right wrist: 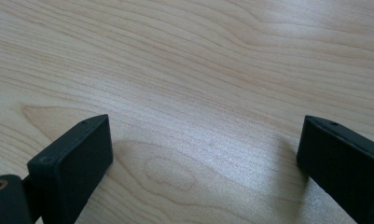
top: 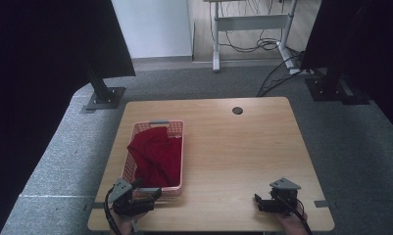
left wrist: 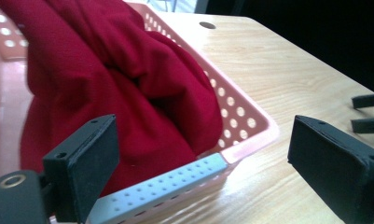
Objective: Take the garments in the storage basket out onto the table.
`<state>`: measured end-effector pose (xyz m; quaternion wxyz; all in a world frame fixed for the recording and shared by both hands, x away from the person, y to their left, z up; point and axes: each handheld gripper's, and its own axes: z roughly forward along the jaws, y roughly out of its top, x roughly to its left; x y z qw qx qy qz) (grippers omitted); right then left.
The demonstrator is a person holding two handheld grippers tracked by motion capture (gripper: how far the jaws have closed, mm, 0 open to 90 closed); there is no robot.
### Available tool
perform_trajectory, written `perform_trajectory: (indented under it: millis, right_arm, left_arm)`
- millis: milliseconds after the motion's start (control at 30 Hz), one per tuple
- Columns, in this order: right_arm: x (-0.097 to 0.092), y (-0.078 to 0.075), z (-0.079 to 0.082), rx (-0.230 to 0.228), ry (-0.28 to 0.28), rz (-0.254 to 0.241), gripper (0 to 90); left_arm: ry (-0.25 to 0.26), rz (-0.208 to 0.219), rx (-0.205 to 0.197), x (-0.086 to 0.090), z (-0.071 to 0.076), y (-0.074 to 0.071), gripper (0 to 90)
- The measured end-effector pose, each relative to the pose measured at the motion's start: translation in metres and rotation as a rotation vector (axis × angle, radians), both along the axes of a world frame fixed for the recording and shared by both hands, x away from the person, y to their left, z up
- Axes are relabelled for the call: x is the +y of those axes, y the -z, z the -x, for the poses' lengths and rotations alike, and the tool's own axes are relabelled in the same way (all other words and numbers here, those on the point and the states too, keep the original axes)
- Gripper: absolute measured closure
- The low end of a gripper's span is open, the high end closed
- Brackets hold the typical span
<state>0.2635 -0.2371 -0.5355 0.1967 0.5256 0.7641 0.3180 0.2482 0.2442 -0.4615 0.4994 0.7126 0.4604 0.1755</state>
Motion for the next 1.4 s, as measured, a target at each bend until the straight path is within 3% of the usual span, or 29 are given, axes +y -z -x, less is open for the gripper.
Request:
perform_trajectory:
  millis: [467, 1100, 1400]
  right_arm:
    - [0.0, 0.0, 0.0, 0.0, 0.0, 0.0, 3.2]
    - [0.0, 0.0, 0.0, 0.0, 0.0, 0.0, 3.2]
    - [0.0, 0.0, 0.0, 0.0, 0.0, 0.0, 3.3]
  left_arm:
    - [-0.015, -0.003, -0.022, 0.003, 0.003, -0.007, 7.9]
    - [-0.023, 0.004, -0.014, 0.004, 0.003, -0.008, 8.2]
    - [-0.037, 0.011, -0.03, 0.007, 0.005, -0.012, 8.1]
